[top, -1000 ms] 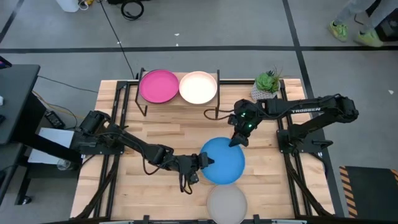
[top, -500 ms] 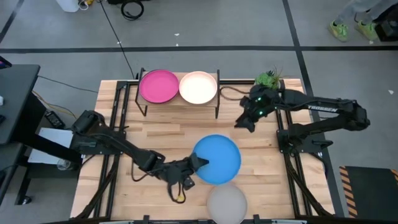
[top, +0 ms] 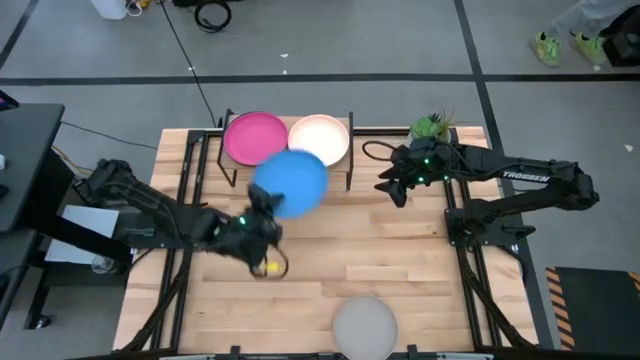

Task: Place and stack plates onto a shelf
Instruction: Stack the blue plate on top of the pink plate on the shelf, then stack the gray plate on top of the light orange plate on the shelf

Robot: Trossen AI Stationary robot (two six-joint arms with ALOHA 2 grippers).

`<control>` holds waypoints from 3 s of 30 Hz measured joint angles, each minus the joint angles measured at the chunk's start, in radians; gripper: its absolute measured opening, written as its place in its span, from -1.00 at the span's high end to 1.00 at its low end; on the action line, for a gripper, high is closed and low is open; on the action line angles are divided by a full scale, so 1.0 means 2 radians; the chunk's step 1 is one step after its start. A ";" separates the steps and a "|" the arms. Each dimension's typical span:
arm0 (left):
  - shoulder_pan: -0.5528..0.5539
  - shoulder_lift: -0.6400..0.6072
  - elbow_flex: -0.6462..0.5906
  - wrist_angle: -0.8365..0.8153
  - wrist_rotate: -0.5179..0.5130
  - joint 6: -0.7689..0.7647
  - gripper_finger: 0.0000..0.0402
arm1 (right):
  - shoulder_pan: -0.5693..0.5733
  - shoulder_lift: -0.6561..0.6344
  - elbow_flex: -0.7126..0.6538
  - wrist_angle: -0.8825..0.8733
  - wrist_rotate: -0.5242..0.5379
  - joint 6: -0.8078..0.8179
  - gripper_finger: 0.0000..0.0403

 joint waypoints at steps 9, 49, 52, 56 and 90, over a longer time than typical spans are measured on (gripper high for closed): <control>0.155 -0.028 0.000 -0.188 0.034 -0.112 0.67 | 0.058 0.013 0.000 0.068 0.009 -0.013 -0.02; 0.336 -0.027 0.067 -0.138 0.318 -0.130 -0.04 | 0.080 0.021 0.000 0.067 0.013 -0.037 -0.02; 0.334 -0.027 0.067 -0.137 0.318 -0.130 -0.04 | 0.083 0.021 0.000 0.067 0.012 -0.037 -0.02; 0.327 -0.034 0.067 -0.127 0.343 -0.132 -0.04 | 0.084 0.021 0.000 0.067 0.012 -0.037 -0.02; -0.019 0.297 0.110 0.175 0.499 0.054 0.15 | 0.084 0.074 0.000 0.071 0.012 0.004 -0.02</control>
